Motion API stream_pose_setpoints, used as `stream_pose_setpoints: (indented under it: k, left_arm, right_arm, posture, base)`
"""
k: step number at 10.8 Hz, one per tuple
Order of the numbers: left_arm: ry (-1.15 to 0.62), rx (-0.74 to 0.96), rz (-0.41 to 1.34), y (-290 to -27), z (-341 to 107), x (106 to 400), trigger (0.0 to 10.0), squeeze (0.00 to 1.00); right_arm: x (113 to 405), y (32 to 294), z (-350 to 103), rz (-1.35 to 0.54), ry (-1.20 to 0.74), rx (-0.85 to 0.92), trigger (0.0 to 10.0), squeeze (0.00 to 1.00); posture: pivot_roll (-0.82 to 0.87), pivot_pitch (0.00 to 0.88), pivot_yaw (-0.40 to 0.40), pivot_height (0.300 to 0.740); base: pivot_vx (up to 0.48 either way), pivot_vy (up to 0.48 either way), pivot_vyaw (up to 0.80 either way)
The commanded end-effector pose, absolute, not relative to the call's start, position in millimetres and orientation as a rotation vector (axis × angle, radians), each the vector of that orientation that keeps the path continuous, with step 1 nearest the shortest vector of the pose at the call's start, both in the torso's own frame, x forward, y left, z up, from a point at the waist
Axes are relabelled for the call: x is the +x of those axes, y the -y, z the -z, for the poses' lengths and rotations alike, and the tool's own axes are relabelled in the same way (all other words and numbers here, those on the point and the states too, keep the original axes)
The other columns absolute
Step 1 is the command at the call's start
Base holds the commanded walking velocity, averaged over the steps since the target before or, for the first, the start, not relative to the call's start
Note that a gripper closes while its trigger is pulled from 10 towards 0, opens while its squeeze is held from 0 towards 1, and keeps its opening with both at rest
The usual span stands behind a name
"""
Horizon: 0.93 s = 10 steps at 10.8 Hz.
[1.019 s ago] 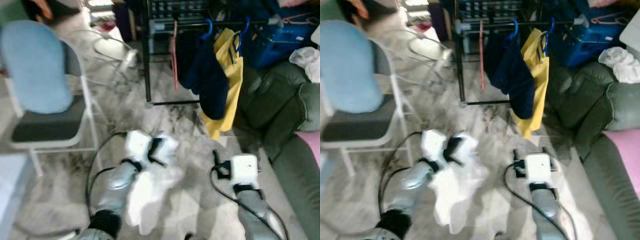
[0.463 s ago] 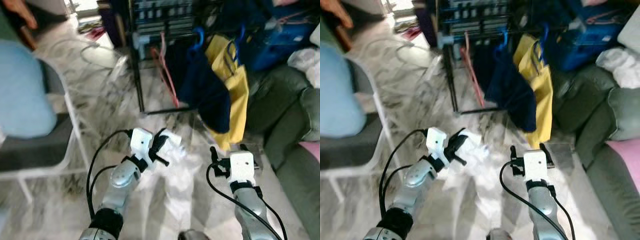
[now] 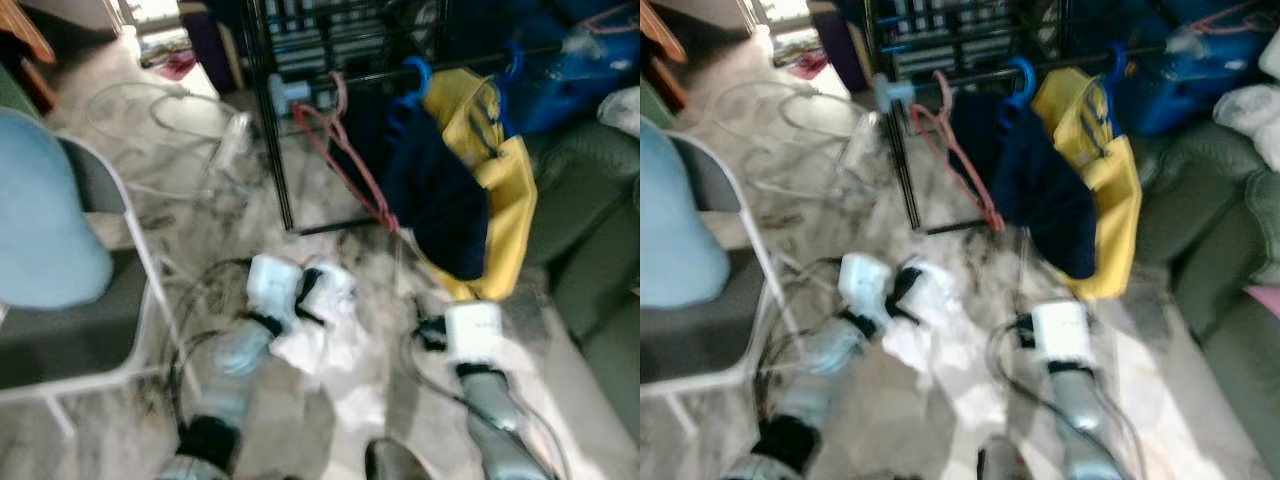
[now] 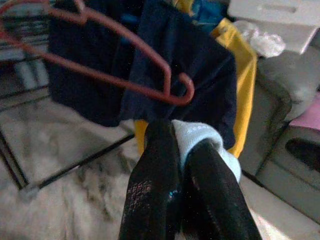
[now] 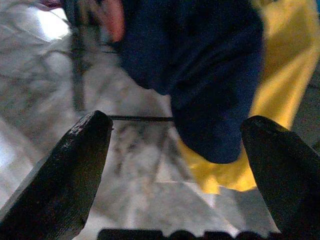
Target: Hang hanger
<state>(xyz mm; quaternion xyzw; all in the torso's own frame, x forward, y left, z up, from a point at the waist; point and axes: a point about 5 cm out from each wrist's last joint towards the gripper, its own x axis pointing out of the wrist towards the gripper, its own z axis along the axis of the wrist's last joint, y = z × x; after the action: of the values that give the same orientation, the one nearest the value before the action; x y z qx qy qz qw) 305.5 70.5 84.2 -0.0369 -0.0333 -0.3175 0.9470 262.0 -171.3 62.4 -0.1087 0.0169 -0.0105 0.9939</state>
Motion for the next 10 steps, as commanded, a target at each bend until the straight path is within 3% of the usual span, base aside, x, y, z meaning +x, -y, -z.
stream_pose_setpoints:
  k: [1,3,5,8,10]
  left_arm:
    - [0.093,-0.055,0.628,-78.7,-89.4,308.8,10.0,0.0]
    - [0.088,-0.054,0.624,-77.5,-88.6,308.7,10.0,0.0]
    - [0.065,-0.018,0.544,-80.7,-85.9,312.3,10.0,0.0]
    - [0.072,-0.03,0.58,-77.4,-87.2,311.2,10.0,0.0]
    - [0.077,-0.032,0.592,-74.8,-87.8,310.6,10.0,0.0]
  right_arm:
    - [260.9,164.1,-62.8,0.009,-0.028,-0.206,10.0,0.0]
    - [260.8,164.6,-63.7,0.007,-0.024,-0.215,10.0,0.0]
    - [260.7,165.1,-67.0,-0.002,-0.009,-0.242,10.0,0.0]
    - [264.5,166.4,-76.9,-0.019,0.038,-0.285,10.0,0.0]
    - [263.3,165.3,-77.1,-0.008,0.038,-0.286,10.0,0.0]
  posture:
    - [-0.23,0.154,0.069,0.74]
    - [-0.23,0.155,0.07,0.74]
    - [-0.23,0.156,0.069,0.74]
    - [-0.23,0.153,0.068,0.74]
    - [-0.23,0.147,0.067,0.74]
  base:
    - [0.266,0.401,0.0]
    - [0.262,0.401,0.0]
    - [0.0,0.0,0.0]
    - [0.0,0.0,0.0]
    - [0.0,0.0,0.66]
